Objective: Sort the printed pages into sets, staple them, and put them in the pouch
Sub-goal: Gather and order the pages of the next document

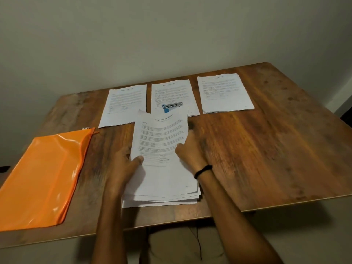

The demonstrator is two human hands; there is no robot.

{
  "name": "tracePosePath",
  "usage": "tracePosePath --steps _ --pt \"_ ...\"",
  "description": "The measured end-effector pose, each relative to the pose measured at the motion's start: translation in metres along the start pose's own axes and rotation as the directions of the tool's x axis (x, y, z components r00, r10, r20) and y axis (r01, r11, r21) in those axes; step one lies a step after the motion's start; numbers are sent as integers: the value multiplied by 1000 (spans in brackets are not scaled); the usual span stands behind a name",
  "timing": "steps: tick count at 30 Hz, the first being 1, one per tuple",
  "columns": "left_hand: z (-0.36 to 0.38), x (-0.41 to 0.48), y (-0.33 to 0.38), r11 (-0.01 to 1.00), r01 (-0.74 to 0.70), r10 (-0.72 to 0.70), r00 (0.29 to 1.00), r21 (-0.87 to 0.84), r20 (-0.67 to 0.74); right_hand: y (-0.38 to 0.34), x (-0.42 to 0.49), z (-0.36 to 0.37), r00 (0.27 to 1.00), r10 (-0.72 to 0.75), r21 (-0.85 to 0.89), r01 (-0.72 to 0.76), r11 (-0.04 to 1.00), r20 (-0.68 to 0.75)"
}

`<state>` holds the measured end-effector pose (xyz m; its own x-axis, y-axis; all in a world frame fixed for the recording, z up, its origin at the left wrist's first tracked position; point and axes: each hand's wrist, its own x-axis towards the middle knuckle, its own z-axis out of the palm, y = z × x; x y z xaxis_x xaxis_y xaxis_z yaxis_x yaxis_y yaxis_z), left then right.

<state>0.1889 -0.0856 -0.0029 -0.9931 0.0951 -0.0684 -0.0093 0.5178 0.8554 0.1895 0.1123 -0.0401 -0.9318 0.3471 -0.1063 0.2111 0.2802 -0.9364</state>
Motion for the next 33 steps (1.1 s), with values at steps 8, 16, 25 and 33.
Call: tracePosePath --steps 8,16,25,33 --pt "12 16 -40 953 90 -88 996 288 -18 1 -19 14 958 138 -584 -263 768 -250" --pt "28 31 -46 856 142 -111 990 498 -91 -1 -1 15 962 213 -462 -268 845 -169" --pt "27 34 -46 870 179 -145 984 460 -107 1 9 -8 957 285 168 -291 942 57" --pt "25 36 -53 897 178 -148 983 404 -105 -8 -2 -12 951 215 150 -251 956 222"
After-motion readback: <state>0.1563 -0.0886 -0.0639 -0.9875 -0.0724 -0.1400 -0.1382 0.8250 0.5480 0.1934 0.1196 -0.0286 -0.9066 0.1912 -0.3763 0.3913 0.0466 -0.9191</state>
